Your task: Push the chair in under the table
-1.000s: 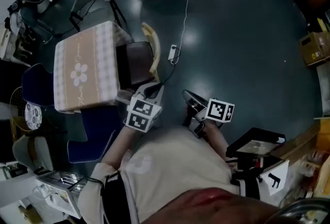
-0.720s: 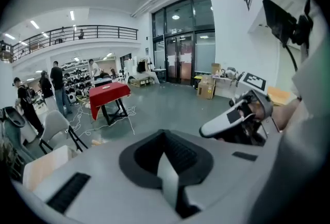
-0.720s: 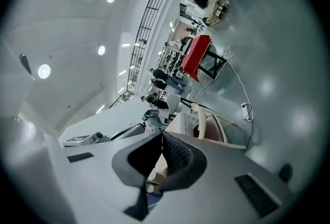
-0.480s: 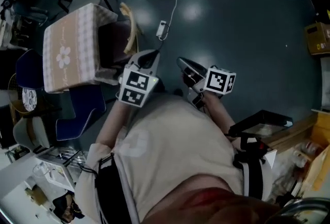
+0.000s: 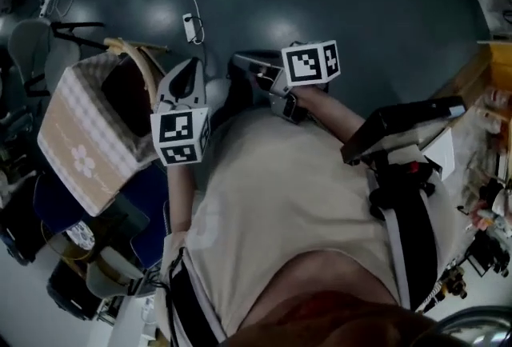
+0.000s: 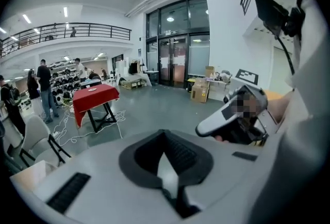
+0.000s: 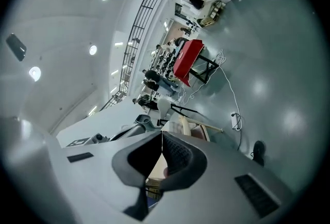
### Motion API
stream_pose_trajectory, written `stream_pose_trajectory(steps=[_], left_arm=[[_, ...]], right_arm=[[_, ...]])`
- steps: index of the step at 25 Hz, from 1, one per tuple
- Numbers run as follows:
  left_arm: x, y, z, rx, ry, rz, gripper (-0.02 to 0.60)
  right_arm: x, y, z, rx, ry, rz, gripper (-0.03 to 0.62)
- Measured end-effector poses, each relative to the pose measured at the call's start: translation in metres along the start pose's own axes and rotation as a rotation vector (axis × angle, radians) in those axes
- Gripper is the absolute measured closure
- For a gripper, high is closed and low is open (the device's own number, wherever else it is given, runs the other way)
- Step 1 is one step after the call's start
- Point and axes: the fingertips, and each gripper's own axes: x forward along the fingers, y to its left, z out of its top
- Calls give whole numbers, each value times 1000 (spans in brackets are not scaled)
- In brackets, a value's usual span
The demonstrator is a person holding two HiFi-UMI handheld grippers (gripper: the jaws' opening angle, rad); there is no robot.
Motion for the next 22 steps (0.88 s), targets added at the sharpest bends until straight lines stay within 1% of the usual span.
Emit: stream_pose_trajectory(steps=[1, 3, 4, 5, 7, 9, 11, 14, 16, 19, 22], left_arm=[[11, -2, 8, 13, -4, -25, 574], [41, -15, 17, 25, 3, -132, 574], [55, -18, 19, 21, 13, -167, 574], [65, -16, 21, 13, 23, -172, 574], [80, -10, 28, 8, 35, -152, 574], [102, -1, 43, 13, 29, -131, 574], [130, 10, 60, 24, 19, -121, 574], [162, 23, 79, 75, 25, -153, 574], [179, 37, 89, 90, 34, -158, 574], [197, 54, 93, 42, 72, -131, 574], [199, 46, 97, -31, 77, -126, 574]], right_arm=[[-2, -3, 10, 8, -9, -5, 583], [-22, -15, 26, 39, -69, -64, 583], [-31, -21, 35, 48, -94, -90, 583], [-36, -26, 46, 48, -103, -98, 583], [-43, -34, 68, 48, -107, -100, 583], [-49, -50, 90, 87, -124, -98, 583], [-51, -67, 120, 113, -169, -94, 583], [-45, -82, 155, 119, -222, -110, 583], [-33, -91, 177, 115, -207, -122, 583], [-13, -96, 207, 139, -171, -62, 583], [-12, -100, 217, 133, -131, -13, 583]])
